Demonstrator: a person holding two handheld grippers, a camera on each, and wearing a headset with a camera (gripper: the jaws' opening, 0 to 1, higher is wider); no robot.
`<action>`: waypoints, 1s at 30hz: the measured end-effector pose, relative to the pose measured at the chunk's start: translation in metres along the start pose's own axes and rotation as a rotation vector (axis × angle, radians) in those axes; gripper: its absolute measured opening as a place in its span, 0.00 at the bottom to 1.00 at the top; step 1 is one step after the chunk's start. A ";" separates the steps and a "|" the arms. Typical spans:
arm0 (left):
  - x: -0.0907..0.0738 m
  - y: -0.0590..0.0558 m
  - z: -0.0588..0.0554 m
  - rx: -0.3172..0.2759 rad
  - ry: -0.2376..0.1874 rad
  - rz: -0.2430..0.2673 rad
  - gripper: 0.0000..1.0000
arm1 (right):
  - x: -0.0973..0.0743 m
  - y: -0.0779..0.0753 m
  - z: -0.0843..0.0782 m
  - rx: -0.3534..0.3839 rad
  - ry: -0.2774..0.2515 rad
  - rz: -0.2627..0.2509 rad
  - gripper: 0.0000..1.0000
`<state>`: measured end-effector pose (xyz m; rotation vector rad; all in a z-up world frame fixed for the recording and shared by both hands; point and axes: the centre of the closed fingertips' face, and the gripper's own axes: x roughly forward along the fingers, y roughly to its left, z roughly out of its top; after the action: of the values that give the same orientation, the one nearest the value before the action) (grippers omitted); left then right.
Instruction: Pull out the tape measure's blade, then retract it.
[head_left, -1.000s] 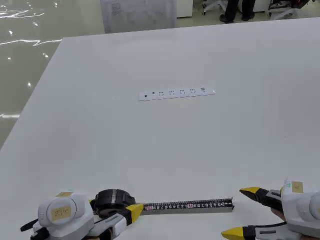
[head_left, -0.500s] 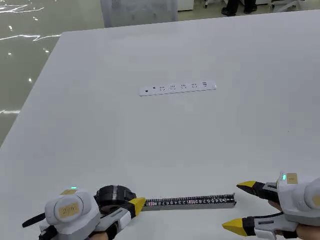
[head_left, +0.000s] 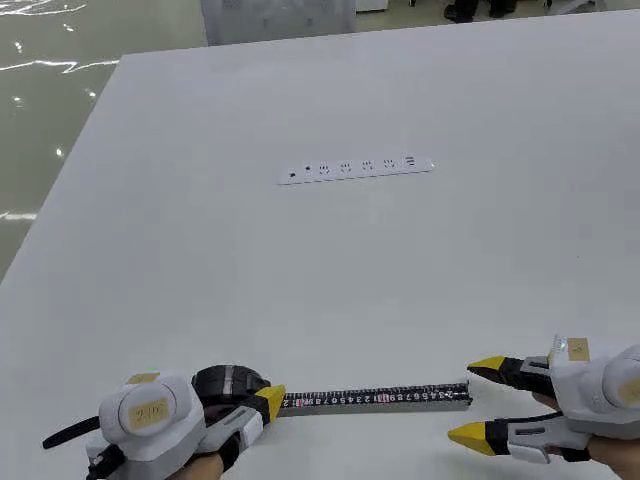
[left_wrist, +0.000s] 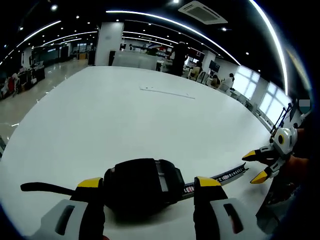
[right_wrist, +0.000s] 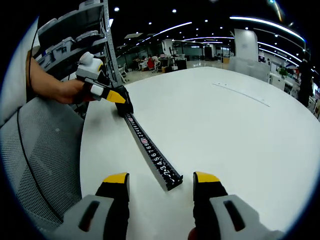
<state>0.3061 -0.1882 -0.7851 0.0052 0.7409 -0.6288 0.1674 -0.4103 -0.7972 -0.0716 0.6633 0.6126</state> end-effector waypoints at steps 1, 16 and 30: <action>0.001 0.000 0.000 0.004 0.001 0.004 0.70 | 0.000 -0.001 0.000 -0.008 -0.001 0.001 0.50; 0.003 0.004 -0.001 -0.002 -0.006 0.038 0.68 | 0.007 -0.008 -0.005 -0.064 0.015 0.027 0.37; 0.005 0.006 -0.003 0.025 -0.004 0.061 0.66 | 0.011 -0.009 -0.007 -0.067 0.019 0.039 0.33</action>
<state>0.3106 -0.1851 -0.7919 0.0490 0.7266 -0.5796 0.1754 -0.4142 -0.8104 -0.1274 0.6638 0.6727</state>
